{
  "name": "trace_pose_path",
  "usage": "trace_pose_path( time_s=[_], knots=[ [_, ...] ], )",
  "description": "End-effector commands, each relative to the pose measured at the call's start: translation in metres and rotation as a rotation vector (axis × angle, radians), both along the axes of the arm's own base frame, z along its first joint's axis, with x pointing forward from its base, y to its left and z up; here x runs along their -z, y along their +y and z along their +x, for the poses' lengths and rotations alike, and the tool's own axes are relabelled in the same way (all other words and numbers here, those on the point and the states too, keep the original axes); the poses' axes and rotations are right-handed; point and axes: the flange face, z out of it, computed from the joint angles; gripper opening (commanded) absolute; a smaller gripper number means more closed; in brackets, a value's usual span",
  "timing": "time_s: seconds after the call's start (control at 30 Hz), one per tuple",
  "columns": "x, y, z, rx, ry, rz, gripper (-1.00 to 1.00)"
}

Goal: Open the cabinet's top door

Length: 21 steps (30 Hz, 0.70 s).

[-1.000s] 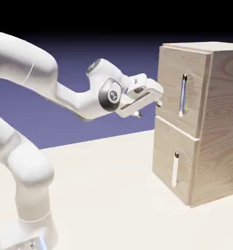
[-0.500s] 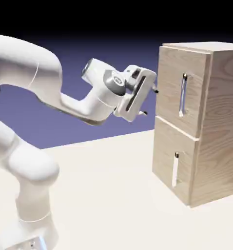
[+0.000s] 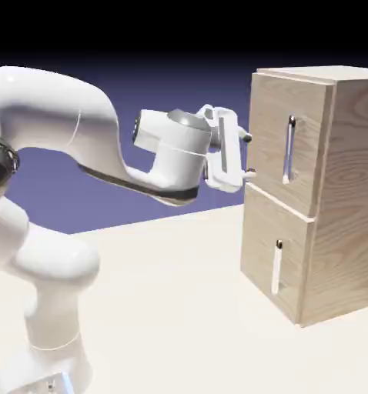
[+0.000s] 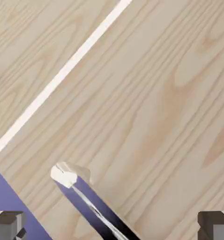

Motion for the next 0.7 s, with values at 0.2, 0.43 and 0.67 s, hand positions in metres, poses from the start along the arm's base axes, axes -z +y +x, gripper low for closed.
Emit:
trace_pose_path(
  time_s=[0.2, 0.43, 0.67],
  knots=[
    [0.007, -0.015, 0.013, -0.088, -0.111, -0.295, 0.00],
    [0.017, -0.031, 0.030, -0.158, -0.229, -0.589, 0.00],
    [0.022, -0.035, 0.067, -0.182, -0.273, -0.693, 0.00]
  ],
)
